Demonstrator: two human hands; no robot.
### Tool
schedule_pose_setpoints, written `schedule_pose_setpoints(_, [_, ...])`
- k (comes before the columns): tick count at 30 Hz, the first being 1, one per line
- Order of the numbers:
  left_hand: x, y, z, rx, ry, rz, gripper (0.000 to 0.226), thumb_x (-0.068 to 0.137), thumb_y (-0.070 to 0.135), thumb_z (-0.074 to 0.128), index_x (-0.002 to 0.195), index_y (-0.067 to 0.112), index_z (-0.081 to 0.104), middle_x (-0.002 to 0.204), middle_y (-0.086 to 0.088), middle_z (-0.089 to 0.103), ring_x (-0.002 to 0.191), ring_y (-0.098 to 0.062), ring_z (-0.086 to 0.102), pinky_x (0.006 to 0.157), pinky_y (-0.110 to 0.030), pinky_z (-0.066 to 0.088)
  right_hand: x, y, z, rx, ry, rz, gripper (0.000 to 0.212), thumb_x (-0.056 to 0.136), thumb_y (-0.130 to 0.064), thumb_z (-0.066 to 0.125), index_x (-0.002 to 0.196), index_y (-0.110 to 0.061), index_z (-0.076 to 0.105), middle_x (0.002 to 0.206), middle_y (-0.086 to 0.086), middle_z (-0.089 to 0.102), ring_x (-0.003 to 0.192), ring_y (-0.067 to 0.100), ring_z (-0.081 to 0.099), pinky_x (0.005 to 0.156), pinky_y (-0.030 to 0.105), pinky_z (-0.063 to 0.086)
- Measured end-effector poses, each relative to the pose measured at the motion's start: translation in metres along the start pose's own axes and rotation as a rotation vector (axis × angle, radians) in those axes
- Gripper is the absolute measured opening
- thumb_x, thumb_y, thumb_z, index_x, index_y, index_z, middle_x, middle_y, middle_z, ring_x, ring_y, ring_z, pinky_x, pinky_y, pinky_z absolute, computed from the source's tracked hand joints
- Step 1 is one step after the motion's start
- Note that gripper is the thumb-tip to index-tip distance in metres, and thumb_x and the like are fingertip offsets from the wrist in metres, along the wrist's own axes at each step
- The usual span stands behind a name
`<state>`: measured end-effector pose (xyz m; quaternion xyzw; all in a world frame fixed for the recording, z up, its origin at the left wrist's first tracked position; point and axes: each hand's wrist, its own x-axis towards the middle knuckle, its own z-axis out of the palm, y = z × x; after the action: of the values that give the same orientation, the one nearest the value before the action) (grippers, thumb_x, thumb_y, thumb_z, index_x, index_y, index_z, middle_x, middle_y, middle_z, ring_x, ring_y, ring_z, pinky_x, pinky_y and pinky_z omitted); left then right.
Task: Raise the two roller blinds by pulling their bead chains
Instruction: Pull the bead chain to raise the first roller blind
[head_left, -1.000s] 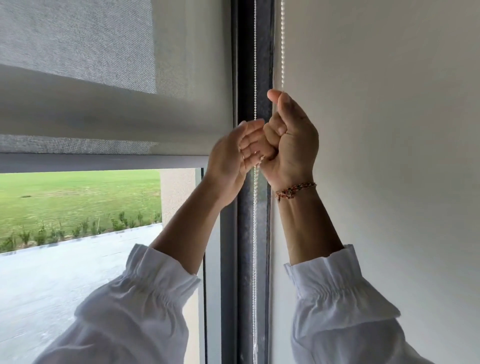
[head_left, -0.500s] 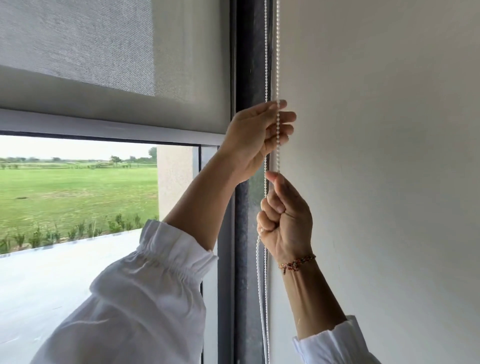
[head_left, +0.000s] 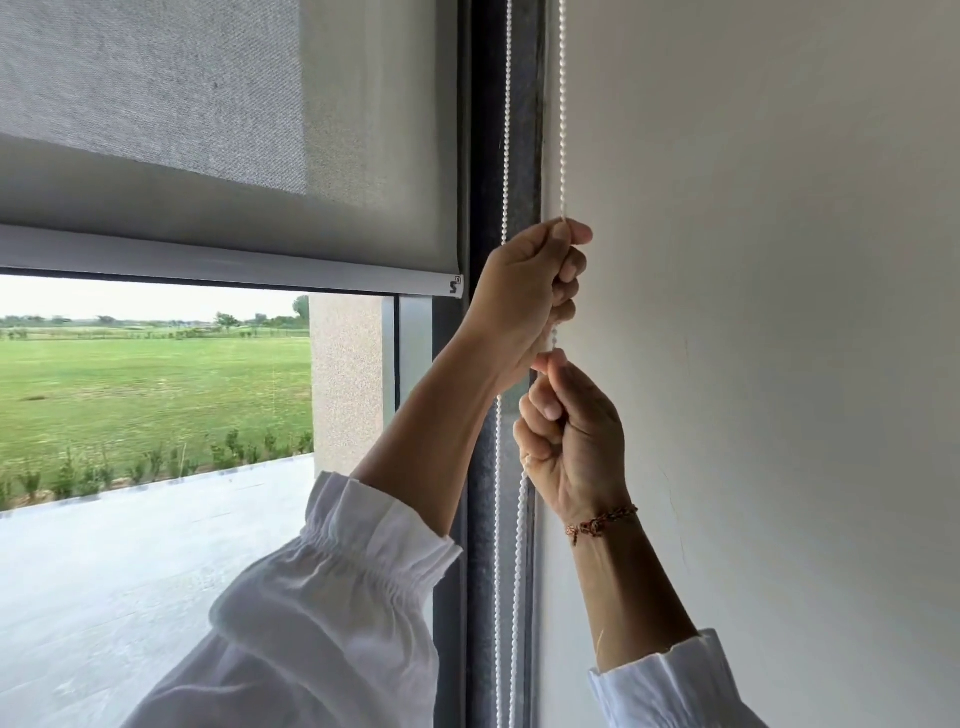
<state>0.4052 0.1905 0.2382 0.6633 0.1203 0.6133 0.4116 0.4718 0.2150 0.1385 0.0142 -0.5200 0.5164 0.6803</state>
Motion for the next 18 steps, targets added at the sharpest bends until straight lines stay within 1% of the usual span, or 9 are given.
schedule_pose_setpoints(5, [0.000, -0.005, -0.002, 0.006, 0.016, -0.002, 0.029, 0.100, 0.012, 0.032, 0.081, 0.012, 0.054, 0.060, 0.000, 0.035, 0.044, -0.005, 0.026, 0.040, -0.017, 0.019, 0.001, 0.001, 0.003, 0.008, 0.007, 0.007, 0.022, 0.083, -0.025, 0.049, 0.075, -0.013, 0.065, 0.047, -0.008, 0.045, 0.036, 0.002, 0.030, 0.032, 0.014, 0.022])
schedule_pose_setpoints(9, [-0.002, -0.008, -0.002, 0.021, 0.046, -0.013, 0.029, 0.100, 0.014, 0.033, 0.080, 0.013, 0.055, 0.058, 0.002, 0.036, 0.043, -0.005, 0.026, 0.039, -0.017, 0.019, 0.000, 0.002, 0.004, 0.023, 0.004, 0.016, 0.019, 0.083, -0.025, 0.048, 0.074, -0.011, 0.058, 0.048, -0.007, 0.046, 0.036, 0.002, 0.031, 0.032, 0.014, 0.022])
schedule_pose_setpoints(13, [-0.003, -0.008, -0.002, 0.017, 0.071, -0.036, 0.032, 0.099, 0.017, 0.035, 0.074, 0.016, 0.054, 0.049, 0.008, 0.034, 0.040, -0.004, 0.023, 0.036, -0.016, 0.018, 0.000, 0.002, 0.001, -0.017, 0.006, 0.027, 0.028, 0.087, -0.031, 0.048, 0.070, -0.016, 0.065, 0.050, -0.007, 0.050, 0.038, 0.003, 0.034, 0.035, 0.015, 0.029])
schedule_pose_setpoints(14, [-0.004, -0.008, -0.003, 0.020, 0.079, -0.034, 0.032, 0.099, 0.017, 0.034, 0.072, 0.017, 0.053, 0.045, 0.011, 0.034, 0.038, -0.003, 0.022, 0.035, -0.015, 0.018, 0.001, 0.003, 0.000, -0.035, 0.050, 0.036, 0.031, 0.089, -0.032, 0.047, 0.069, -0.018, 0.066, 0.051, -0.007, 0.053, 0.040, 0.004, 0.038, 0.039, 0.016, 0.033])
schedule_pose_setpoints(16, [-0.005, -0.008, -0.004, 0.006, 0.101, -0.011, 0.034, 0.099, 0.017, 0.033, 0.068, 0.018, 0.050, 0.039, 0.014, 0.031, 0.034, -0.001, 0.021, 0.032, -0.014, 0.018, 0.007, 0.001, 0.001, -0.123, 0.227, 0.031, 0.035, 0.093, -0.034, 0.045, 0.072, -0.018, 0.067, 0.060, -0.005, 0.062, 0.052, 0.007, 0.052, 0.055, 0.022, 0.043])
schedule_pose_setpoints(17, [-0.006, -0.008, -0.006, -0.012, 0.110, 0.005, 0.036, 0.099, 0.017, 0.032, 0.066, 0.019, 0.047, 0.037, 0.014, 0.030, 0.032, -0.001, 0.020, 0.031, -0.014, 0.017, 0.013, -0.004, 0.002, -0.181, 0.329, 0.014, 0.034, 0.094, -0.035, 0.043, 0.078, -0.016, 0.067, 0.069, -0.003, 0.066, 0.064, 0.009, 0.060, 0.066, 0.027, 0.046])
schedule_pose_setpoints(18, [-0.008, -0.010, -0.007, -0.029, 0.116, 0.018, 0.037, 0.099, 0.017, 0.031, 0.064, 0.019, 0.043, 0.036, 0.014, 0.029, 0.031, -0.001, 0.019, 0.030, -0.014, 0.017, 0.019, -0.011, 0.003, -0.222, 0.405, -0.009, 0.034, 0.095, -0.036, 0.041, 0.087, -0.014, 0.065, 0.080, 0.000, 0.067, 0.078, 0.012, 0.063, 0.074, 0.029, 0.046])
